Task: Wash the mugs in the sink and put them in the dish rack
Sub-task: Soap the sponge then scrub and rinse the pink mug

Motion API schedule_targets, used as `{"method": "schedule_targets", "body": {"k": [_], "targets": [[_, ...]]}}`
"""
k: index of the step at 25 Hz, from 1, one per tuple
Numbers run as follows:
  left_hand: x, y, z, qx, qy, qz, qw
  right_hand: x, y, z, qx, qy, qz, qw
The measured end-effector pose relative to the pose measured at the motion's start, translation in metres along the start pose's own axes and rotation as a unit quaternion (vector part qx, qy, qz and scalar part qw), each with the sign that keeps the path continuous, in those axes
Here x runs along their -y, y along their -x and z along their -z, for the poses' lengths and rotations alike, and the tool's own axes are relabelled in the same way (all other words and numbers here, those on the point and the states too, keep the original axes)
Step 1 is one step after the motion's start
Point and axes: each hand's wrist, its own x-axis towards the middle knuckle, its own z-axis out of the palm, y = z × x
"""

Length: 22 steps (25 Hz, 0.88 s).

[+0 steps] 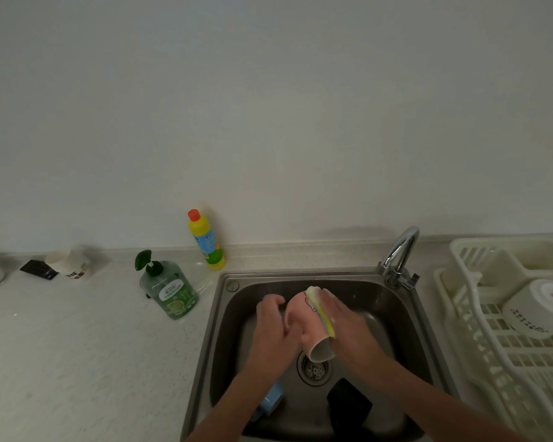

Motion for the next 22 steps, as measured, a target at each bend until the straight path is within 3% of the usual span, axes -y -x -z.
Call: {"method": "schedule_targets", "body": {"k": [2,4,6,8,10,12,15,17,19,22], "targets": [[-0.004,-0.003,-0.011,0.018,0.208,0.154,0.966,-0.01,0.003,-0.013,-0.003,0.022,-0.02,1.0],[-0.008,-0.004,-0.015,0.054,0.31,0.22,0.923,-0.016,0.006,-0.02,0.01,0.025,-0.02,0.999],[-0.01,-0.004,-0.016,0.079,0.328,0.224,0.914,-0.014,0.008,-0.018,0.014,0.027,0.036,0.999],[-0.005,-0.002,-0.018,0.101,0.333,0.211,0.913,-0.014,0.008,-0.017,-0.041,0.06,0.121,0.99],[0.004,0.0,-0.021,0.114,0.371,0.192,0.902,-0.018,0.01,-0.021,-0.059,0.071,0.145,0.985],[0.007,0.002,-0.022,0.118,0.404,0.176,0.89,-0.023,0.011,-0.029,-0.062,0.046,0.13,0.989],[0.008,-0.002,-0.021,0.095,0.398,0.159,0.898,-0.024,0.003,-0.023,-0.016,0.007,0.082,0.997],[0.007,-0.005,-0.016,0.083,0.399,0.165,0.898,-0.023,-0.008,-0.008,0.071,-0.09,0.002,0.993],[0.005,-0.007,-0.008,0.075,0.411,0.167,0.893,-0.018,-0.008,0.002,0.103,-0.198,-0.049,0.974],[0.001,-0.013,0.0,0.05,0.355,0.165,0.919,-0.005,0.005,0.002,0.08,-0.156,0.021,0.984]]}}
